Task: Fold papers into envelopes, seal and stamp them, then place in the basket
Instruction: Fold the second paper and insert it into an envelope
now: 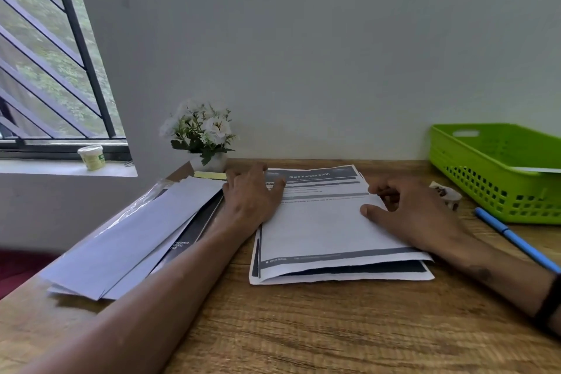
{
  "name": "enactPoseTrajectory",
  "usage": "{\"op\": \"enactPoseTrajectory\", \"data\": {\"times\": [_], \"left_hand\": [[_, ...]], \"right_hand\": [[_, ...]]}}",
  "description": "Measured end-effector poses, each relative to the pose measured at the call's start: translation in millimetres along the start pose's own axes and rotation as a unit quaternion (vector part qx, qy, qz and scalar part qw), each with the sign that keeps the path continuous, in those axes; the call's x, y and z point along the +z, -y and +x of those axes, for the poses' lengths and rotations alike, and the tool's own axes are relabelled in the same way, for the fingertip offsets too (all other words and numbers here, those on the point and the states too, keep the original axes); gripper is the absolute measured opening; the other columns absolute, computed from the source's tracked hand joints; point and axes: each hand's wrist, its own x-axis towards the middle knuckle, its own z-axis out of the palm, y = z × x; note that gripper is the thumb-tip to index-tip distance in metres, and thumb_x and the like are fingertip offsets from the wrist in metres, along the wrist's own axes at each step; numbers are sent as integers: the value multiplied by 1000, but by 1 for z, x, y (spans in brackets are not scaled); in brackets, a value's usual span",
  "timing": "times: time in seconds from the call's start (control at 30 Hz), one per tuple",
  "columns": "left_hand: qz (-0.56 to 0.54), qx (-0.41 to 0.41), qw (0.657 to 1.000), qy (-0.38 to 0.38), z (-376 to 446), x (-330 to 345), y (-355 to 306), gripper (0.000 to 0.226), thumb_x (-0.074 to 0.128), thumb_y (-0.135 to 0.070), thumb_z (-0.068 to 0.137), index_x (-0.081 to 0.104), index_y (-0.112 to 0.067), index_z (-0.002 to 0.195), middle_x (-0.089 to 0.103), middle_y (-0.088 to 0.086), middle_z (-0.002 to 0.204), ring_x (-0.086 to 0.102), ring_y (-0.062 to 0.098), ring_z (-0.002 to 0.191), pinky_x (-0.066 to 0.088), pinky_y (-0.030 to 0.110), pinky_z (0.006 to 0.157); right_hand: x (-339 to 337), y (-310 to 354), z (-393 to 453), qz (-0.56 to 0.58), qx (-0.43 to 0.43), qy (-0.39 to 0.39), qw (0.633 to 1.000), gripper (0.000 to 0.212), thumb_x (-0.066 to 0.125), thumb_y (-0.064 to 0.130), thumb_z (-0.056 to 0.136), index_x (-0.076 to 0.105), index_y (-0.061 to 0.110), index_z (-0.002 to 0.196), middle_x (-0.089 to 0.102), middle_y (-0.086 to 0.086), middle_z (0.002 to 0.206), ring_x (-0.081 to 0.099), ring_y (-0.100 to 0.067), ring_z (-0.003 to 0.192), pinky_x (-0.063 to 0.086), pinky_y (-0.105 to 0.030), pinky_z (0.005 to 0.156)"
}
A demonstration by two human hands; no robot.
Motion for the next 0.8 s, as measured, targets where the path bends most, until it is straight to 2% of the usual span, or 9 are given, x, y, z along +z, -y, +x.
{"op": "enactPoseTrajectory", "data": {"times": [0.1, 0.17, 0.3, 0.4, 0.5, 0.6, 0.67, 0.73, 0.8], "left_hand": [[38, 2, 999, 18, 0, 1, -3, 63, 52, -63, 99, 50, -21, 146, 59, 17, 141, 31, 39, 146, 30, 53, 117], [38, 3, 999, 26, 1, 1, -2, 65, 55, -65, 96, 49, -24, 145, 59, 15, 141, 31, 39, 146, 29, 53, 118], [-65, 10, 998, -11, 3, -2, 3, 61, 69, -59, 90, 54, -27, 140, 68, 5, 128, 48, 34, 134, 43, 54, 110], [-151, 4, 987, -61, 2, -7, 6, 53, 79, -43, 87, 60, -24, 133, 70, -3, 113, 64, 25, 114, 54, 53, 99], [-160, 7, 984, -73, 0, -11, 6, 48, 80, -28, 87, 61, -24, 132, 71, -2, 113, 67, 17, 99, 58, 38, 89], [-158, 35, 984, -80, 0, -11, 5, 44, 78, -19, 89, 64, -20, 131, 70, -3, 106, 61, 0, 82, 44, 8, 67], [-173, 50, 979, -92, 1, -11, 3, 35, 76, -17, 91, 68, -18, 126, 74, -2, 101, 63, -5, 79, 42, 2, 62], [-210, 52, 972, -93, 3, -12, 0, 21, 74, -17, 94, 73, -15, 115, 78, -4, 95, 69, -2, 78, 54, 9, 65], [-268, 41, 960, -72, 4, -13, -2, 13, 72, -18, 96, 75, -15, 108, 79, -2, 91, 76, 9, 81, 65, 31, 75]], "right_hand": [[-3, 0, 0, 38, 6, 10, 999, 42, 85, 42, 81, 70, 32, 118, 70, 11, 113, 66, -6, 101, 53, -31, 92], [-4, 1, 1, 77, 13, 18, 997, 41, 89, 34, 79, 72, 30, 116, 72, 10, 110, 66, -3, 98, 54, -27, 88], [-7, 2, 0, 136, 15, 5, 991, 40, 91, 18, 76, 72, 27, 109, 71, 9, 104, 66, -1, 95, 50, -15, 79], [-7, 2, 1, 176, 18, -6, 984, 34, 91, 13, 76, 72, 29, 99, 74, 5, 100, 69, -8, 92, 58, -27, 86], [-5, 0, 2, 193, 16, -13, 981, 28, 90, 16, 78, 73, 30, 95, 76, 3, 97, 73, -14, 91, 59, -32, 86], [-4, 1, 2, 198, 14, -24, 980, 24, 87, 17, 82, 73, 28, 99, 76, 5, 96, 72, -11, 91, 55, -23, 81], [-5, 2, 1, 194, 12, -40, 980, 23, 85, 17, 84, 72, 27, 100, 75, 7, 97, 71, -8, 92, 53, -20, 80], [-6, 5, 0, 190, 20, -59, 980, 24, 83, 17, 86, 71, 28, 103, 74, 9, 98, 69, -5, 93, 54, -22, 81], [-7, 7, -1, 187, 30, -81, 978, 28, 81, 20, 87, 68, 29, 110, 71, 13, 102, 68, -3, 94, 56, -27, 83]]}}
